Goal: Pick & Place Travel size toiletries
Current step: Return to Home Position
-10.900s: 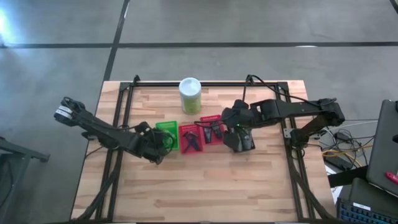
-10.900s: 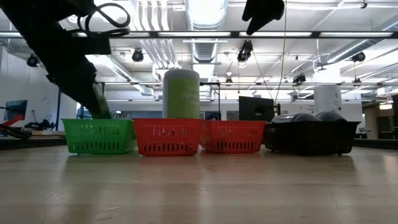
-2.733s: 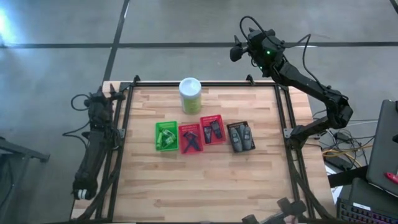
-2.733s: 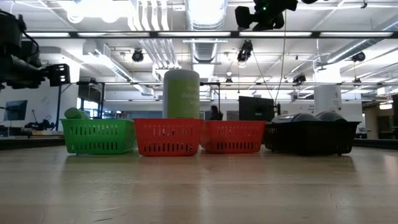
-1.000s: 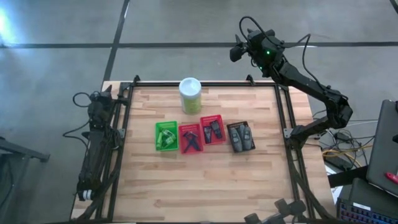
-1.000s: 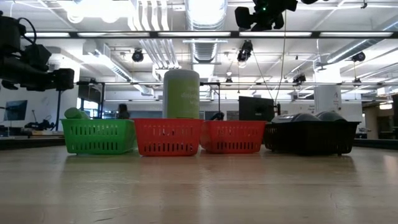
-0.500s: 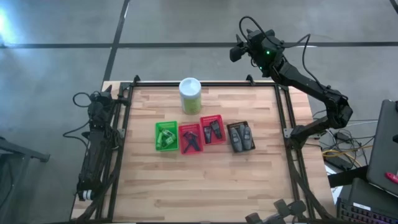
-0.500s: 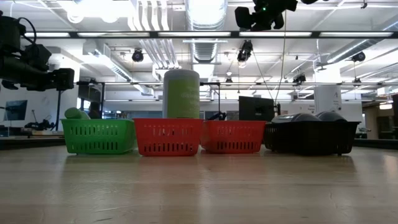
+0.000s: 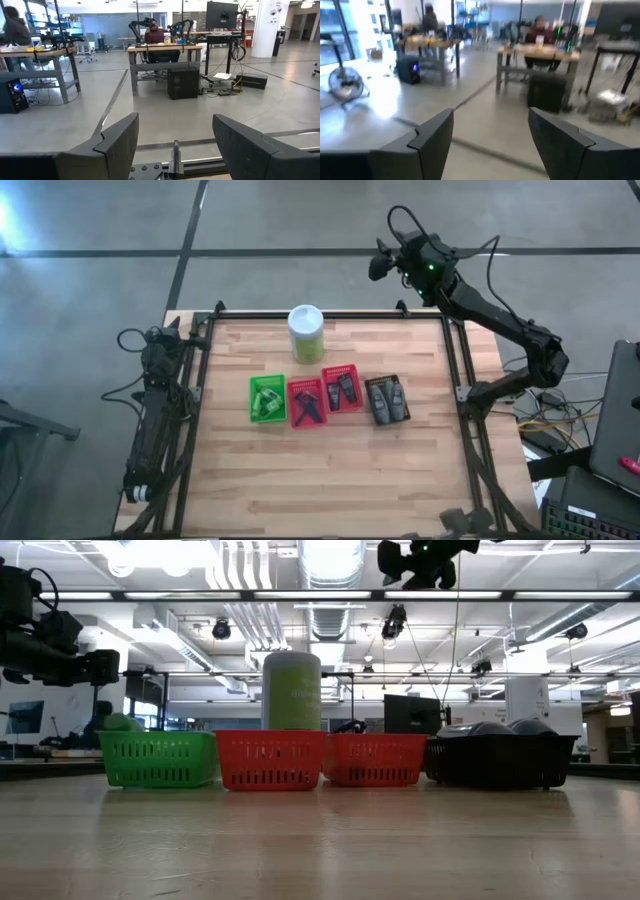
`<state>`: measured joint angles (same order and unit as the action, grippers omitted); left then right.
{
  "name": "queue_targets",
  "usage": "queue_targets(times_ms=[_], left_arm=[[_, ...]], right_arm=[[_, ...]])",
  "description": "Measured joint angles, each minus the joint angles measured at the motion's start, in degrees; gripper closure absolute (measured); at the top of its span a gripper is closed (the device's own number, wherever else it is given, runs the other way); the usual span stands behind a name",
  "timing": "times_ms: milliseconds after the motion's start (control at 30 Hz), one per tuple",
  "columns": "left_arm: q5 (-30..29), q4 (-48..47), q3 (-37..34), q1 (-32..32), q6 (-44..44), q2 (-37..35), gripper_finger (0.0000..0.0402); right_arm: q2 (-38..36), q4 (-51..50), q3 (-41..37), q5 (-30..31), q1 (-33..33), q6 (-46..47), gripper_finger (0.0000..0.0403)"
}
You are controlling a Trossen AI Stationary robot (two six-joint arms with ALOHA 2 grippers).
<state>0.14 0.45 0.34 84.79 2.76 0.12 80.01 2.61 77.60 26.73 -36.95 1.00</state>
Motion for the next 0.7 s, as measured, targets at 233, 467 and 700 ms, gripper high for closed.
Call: queue_targets(times_ms=[233,467,700], left_arm=[[0.0,0.0,0.0,0.0,0.0,0.2,0.0142],[0.0,0.1,0.0,0.0,0.0,0.2,0.0142],[0.0,0.2,0.0,0.0,0.0,0.2,0.0142]], right_arm=[[-9.8,-5.4,-3.7,-5.1,1.7,1.8,0.0126],[-26.3,-6.6,-16.6,-11.9,2.5,0.9,0.0102],[-40.5,0.6,-34.3,-12.2,2.4,1.7,0.0079]])
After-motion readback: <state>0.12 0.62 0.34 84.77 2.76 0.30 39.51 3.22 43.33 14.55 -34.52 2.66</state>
